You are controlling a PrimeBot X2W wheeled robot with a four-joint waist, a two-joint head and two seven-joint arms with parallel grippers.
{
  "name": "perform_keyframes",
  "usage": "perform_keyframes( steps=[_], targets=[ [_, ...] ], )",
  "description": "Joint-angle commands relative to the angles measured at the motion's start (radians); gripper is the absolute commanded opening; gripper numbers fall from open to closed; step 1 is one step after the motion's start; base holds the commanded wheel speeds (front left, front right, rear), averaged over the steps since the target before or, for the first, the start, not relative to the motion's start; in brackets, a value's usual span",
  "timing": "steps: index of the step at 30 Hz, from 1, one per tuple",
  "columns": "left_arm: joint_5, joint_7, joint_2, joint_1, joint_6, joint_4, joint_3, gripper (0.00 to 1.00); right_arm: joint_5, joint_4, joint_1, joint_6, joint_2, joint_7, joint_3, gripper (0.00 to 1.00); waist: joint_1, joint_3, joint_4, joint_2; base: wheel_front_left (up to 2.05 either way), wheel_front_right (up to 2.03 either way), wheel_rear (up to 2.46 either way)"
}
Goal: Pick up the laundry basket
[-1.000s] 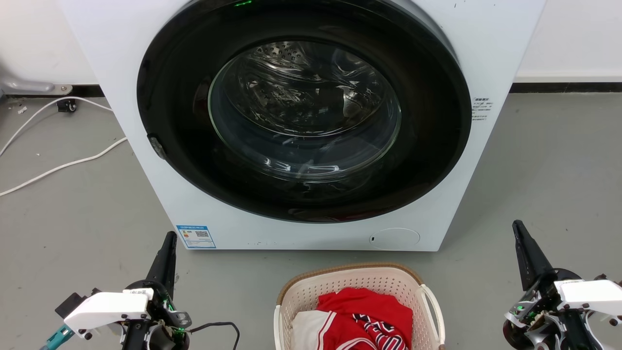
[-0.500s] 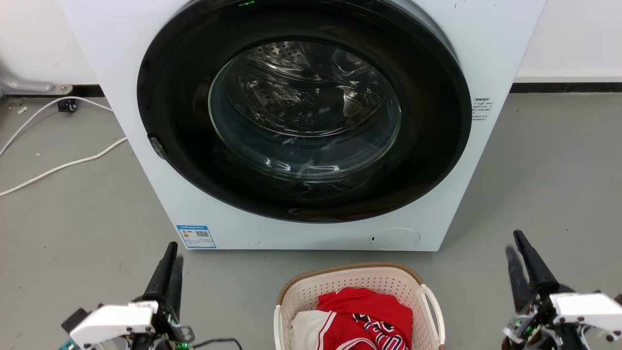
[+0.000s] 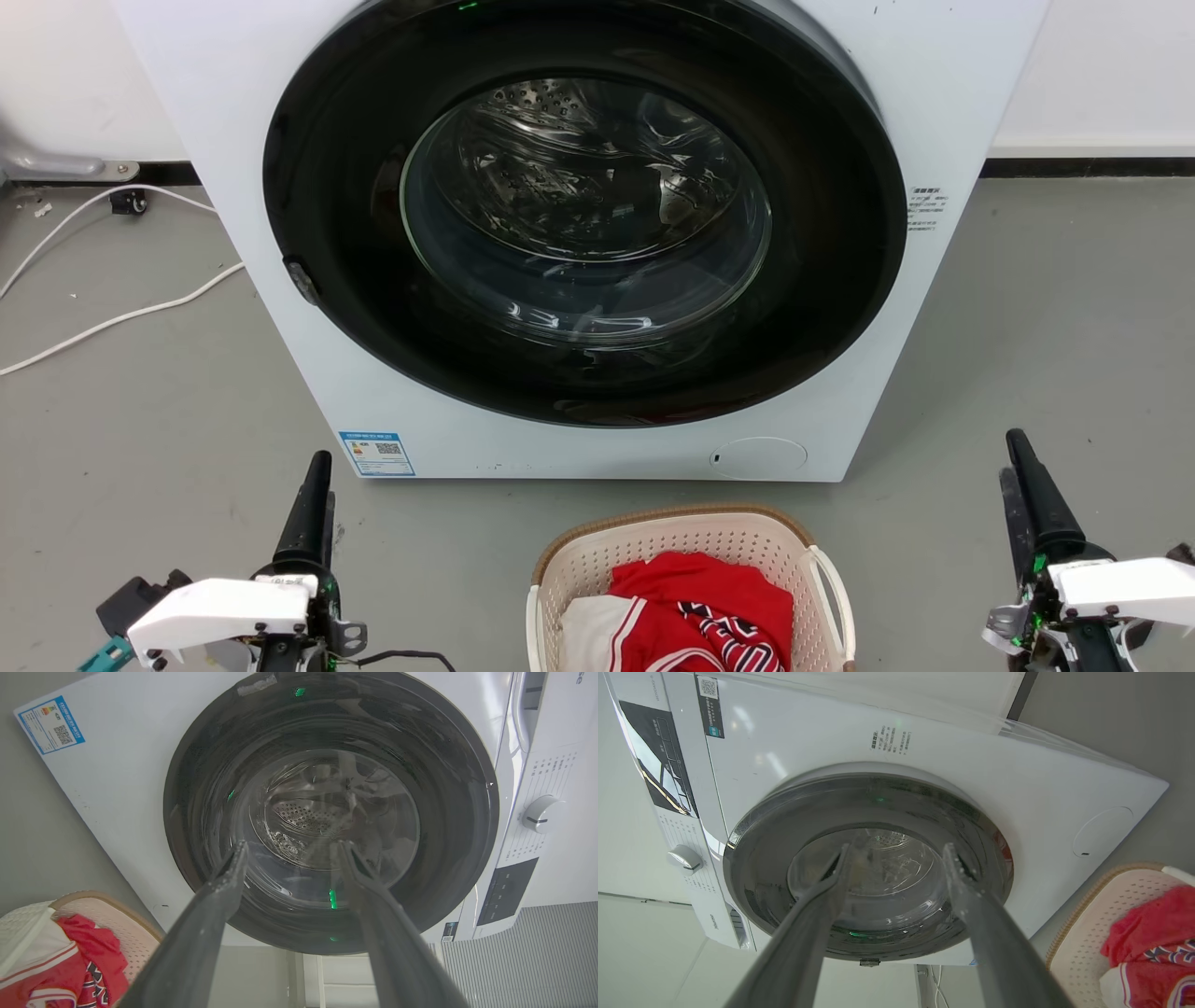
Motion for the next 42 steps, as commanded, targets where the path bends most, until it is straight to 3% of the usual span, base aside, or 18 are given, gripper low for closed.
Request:
perform_keyframes(
  steps=[1,15,42],
  targets=[
    [0.057,-0.014,0.003,-0.009,0.006,-0.034,-0.001,1.0,-0.066,-0.04,-0.001,0.0,-0.002,-0.014,0.002,1.0,0.0,0.0,0.0,0.0,0.0,0.0,0.0],
    [0.362,-0.073,0.004,0.011,0.053,-0.089,-0.057,1.0,-0.436,-0.123,0.039,0.0,-0.003,-0.072,0.037,1.0,0.0,0.0,0.003,0.0,0.0,0.0,0.0],
    [0.783,-0.163,0.005,0.05,0.06,-0.124,-0.102,1.0,-0.877,-0.154,0.101,0.0,-0.003,-0.164,0.043,1.0,0.0,-0.002,0.011,0.0,0.0,0.0,0.0]
  ],
)
